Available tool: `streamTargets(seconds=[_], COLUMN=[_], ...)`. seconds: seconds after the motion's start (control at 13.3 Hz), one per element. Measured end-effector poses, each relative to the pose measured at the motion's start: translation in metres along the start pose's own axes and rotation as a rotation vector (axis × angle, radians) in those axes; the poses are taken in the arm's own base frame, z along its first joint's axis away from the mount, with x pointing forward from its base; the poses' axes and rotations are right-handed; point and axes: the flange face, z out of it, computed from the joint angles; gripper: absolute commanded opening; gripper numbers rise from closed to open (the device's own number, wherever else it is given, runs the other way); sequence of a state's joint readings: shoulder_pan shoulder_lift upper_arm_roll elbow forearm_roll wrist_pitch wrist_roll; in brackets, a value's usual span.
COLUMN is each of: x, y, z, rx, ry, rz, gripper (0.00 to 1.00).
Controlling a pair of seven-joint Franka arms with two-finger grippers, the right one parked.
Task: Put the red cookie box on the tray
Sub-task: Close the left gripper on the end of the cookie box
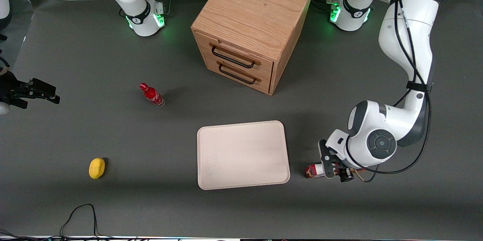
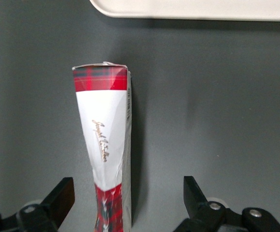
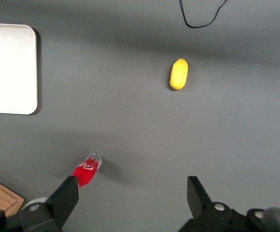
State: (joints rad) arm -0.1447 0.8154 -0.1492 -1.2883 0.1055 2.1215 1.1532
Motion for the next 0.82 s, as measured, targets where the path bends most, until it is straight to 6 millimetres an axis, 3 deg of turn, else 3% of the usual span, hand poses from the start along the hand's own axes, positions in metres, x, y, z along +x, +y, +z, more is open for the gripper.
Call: streamTargets(seconds=[0.3, 0.38, 0.45, 0.82], x=[-0.002, -0.002, -0.002, -0.004], y=[0.003, 0.002, 0.002, 0.002], z=[0.018, 0.018, 0.018, 0.022], rx=[0.003, 0.006, 0.008, 0.023], ry=[0.005, 0.006, 0.007, 0.012], rz=[-0.001, -0.001, -0.001, -0.003], gripper=[0.96, 0.71, 0.01, 0.0])
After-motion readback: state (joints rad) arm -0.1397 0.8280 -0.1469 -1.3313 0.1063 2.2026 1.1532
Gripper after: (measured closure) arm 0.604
